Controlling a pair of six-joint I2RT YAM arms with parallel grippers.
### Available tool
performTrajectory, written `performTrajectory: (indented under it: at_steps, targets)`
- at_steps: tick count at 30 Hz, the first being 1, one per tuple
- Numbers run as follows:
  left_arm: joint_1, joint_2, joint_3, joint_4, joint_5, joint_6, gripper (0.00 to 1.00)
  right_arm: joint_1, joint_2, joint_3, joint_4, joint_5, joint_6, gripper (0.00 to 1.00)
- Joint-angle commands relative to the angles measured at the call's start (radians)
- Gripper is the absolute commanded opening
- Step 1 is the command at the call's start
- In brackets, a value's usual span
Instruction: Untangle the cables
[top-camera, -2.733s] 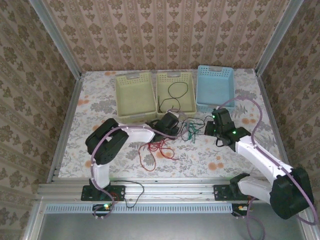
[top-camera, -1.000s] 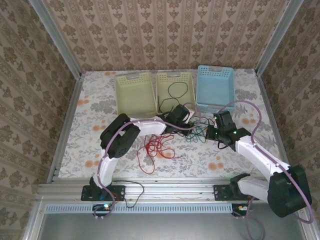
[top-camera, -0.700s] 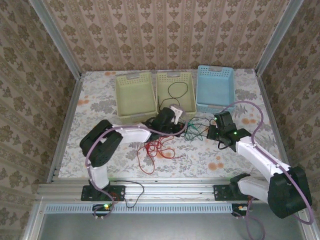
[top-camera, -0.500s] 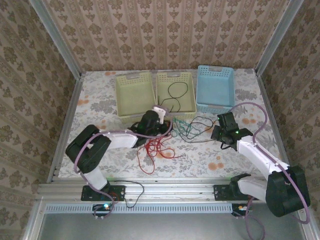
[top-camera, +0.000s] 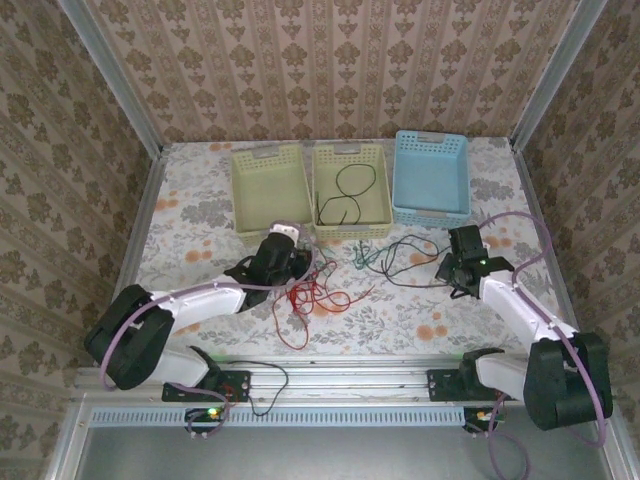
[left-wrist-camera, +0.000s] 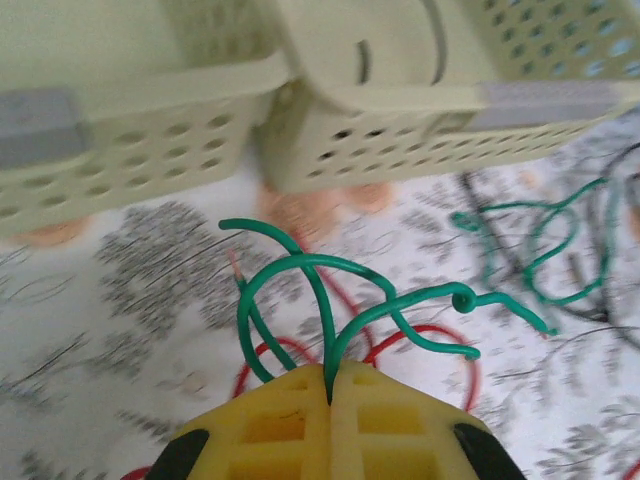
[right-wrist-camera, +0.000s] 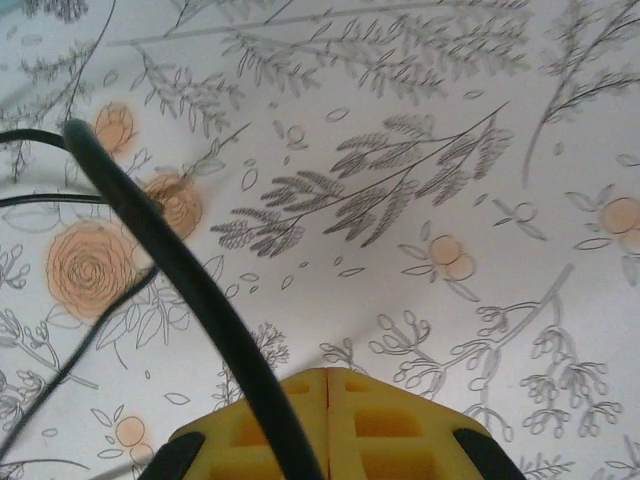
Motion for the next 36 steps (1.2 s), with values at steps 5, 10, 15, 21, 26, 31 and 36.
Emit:
performTrajectory:
  at_steps: [5, 10, 15, 21, 26, 31, 36]
  targets:
    - [-0.026, 0.008, 0.012, -0.111, -0.097, 0.053, 0.00, -0.004, -0.147, 0.031, 0.044, -0.023, -0.046, 0.00]
    - [-0.067, 0.039, 0.049, 0.024, 0.124, 0.134, 0.49, 0.076, -0.149, 0.058, 0.110, -0.178, -0.132, 0.00]
    - [-0.094, 0.103, 0.153, 0.066, 0.233, 0.163, 0.61, 0.194, -0.152, 0.060, 0.147, -0.273, -0.233, 0.00]
    - [-0.111, 0.174, 0.258, 0.119, 0.277, 0.154, 0.67, 0.249, -0.261, 0.084, 0.194, -0.512, -0.285, 0.00]
    - [-0.086, 0.171, 0.240, 0.199, 0.258, 0.107, 0.68, 0.248, -0.308, 0.178, 0.128, -0.466, -0.307, 0.00]
    - [-0.046, 0.134, 0.146, 0.275, 0.188, 0.024, 0.67, 0.248, -0.351, 0.301, 0.115, -0.395, -0.347, 0.00]
    - [-0.030, 0.097, 0.100, 0.192, 0.086, 0.003, 0.68, 0.248, -0.347, 0.482, 0.134, -0.342, -0.381, 0.00]
